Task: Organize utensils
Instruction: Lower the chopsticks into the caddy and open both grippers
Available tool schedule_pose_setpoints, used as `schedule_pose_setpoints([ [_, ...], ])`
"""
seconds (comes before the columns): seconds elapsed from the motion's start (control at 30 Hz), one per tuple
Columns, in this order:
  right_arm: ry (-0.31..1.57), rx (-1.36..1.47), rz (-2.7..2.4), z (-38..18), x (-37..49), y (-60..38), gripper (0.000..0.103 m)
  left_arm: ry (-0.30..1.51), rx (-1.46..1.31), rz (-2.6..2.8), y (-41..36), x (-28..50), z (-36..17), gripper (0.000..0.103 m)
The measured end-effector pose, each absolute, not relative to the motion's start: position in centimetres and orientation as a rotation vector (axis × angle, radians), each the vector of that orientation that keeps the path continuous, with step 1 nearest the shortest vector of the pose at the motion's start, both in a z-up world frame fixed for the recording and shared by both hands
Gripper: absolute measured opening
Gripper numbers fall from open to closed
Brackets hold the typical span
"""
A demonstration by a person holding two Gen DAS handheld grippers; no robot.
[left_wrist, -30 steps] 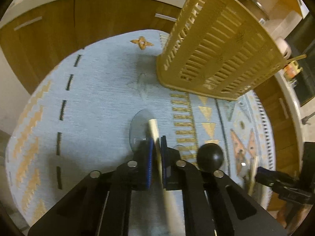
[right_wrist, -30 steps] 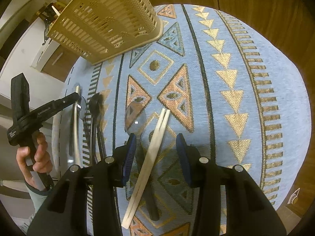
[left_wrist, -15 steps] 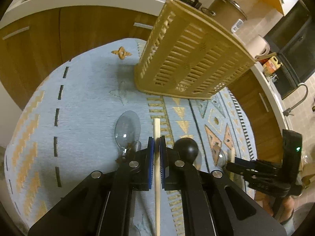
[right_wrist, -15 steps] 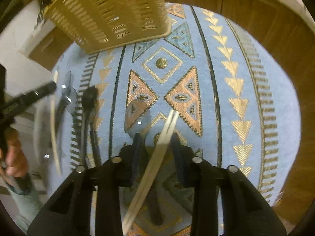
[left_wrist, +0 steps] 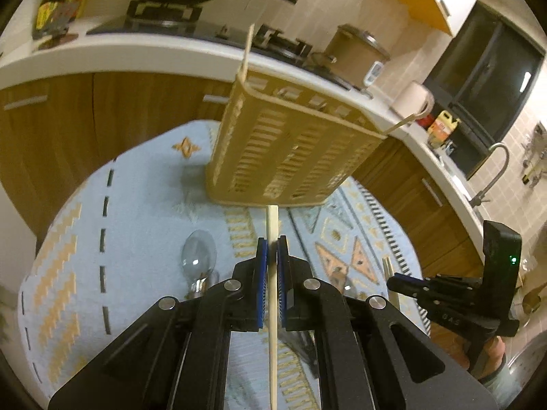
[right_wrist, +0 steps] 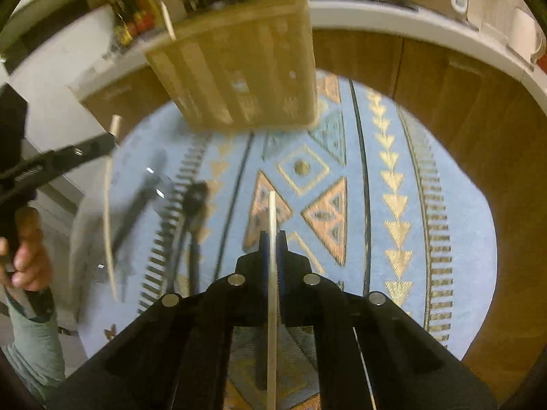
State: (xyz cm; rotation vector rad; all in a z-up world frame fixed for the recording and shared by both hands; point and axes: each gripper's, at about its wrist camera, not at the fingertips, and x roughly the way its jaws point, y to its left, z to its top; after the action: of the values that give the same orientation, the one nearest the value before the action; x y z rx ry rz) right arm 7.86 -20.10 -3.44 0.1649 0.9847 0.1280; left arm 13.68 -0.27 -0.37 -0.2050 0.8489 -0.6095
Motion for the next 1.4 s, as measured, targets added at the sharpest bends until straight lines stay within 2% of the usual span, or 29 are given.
schedule_pose_setpoints([
  [0.4,0.671,0.225,0.255,2.8,4.5,-20.6,0.003,0.633,-0.18,-0.65,-1.4,10.4,5.0,0.003],
  [0.87,0.376,0.261,0.263,12.8,7.7,-21.7,0.003,0.389,-0.198,-0.616,-1.5,11.7,12.9,0.003],
  [1.13,0.287,0.241,0.168,17.3,12.4,-22.8,0.003,0.251,-0.217,-0.548,-2.5,15.6,16.8,0.003],
  [1.4,0.27,0.185,0.066,17.0,18.0,-23.2,0.003,0.191,-0.211,-0.462,-3.4,20.7,16.3,0.003],
])
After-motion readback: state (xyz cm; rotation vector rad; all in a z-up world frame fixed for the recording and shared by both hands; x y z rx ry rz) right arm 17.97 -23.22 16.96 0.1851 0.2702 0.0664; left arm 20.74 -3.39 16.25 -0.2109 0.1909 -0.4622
